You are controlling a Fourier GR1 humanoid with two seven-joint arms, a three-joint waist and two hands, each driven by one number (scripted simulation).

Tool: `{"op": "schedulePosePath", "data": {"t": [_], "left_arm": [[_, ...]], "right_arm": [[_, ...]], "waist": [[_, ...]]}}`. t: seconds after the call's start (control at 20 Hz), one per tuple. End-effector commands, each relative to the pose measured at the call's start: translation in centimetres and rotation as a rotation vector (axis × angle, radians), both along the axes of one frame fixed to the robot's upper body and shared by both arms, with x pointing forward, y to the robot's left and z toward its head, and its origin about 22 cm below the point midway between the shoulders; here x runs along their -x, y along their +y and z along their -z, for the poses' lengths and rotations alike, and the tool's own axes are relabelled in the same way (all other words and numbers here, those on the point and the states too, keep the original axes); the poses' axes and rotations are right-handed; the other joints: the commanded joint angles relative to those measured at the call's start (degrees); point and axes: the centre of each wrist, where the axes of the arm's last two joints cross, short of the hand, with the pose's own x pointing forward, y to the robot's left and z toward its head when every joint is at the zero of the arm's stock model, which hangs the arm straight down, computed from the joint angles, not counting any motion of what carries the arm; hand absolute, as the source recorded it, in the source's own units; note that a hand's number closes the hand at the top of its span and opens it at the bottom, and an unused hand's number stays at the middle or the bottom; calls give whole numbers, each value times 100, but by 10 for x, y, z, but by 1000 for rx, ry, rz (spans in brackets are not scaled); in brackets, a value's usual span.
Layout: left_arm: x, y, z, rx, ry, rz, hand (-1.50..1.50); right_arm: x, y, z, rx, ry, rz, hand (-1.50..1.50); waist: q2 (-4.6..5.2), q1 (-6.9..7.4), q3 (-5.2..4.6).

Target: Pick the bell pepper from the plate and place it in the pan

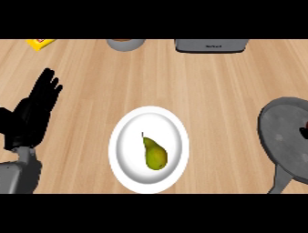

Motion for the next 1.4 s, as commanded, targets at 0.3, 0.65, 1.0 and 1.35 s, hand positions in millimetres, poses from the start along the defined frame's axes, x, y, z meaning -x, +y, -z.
{"op": "schedulePosePath", "data": {"t": [0.3,0.65,1.0,1.35], "left_arm": [[5,13,0,-8,4,-22,0],[19,6,8,-2,16,-31,0],[11,11,8,-4,17,-48,0],[3,14,3,-10,-1,-27,0]], "right_arm": [[44,-2,3,-4,-384,1,-150],[108,-9,-30,-113,-675,45,-150],[199,10,-46,-197,-852,-121,-150],[288,14,-34,-196,-828,-130,-150]], "waist": [[-44,-117,-4],[-80,-220,-7],[-74,-289,-6],[-29,-163,-4]]}}
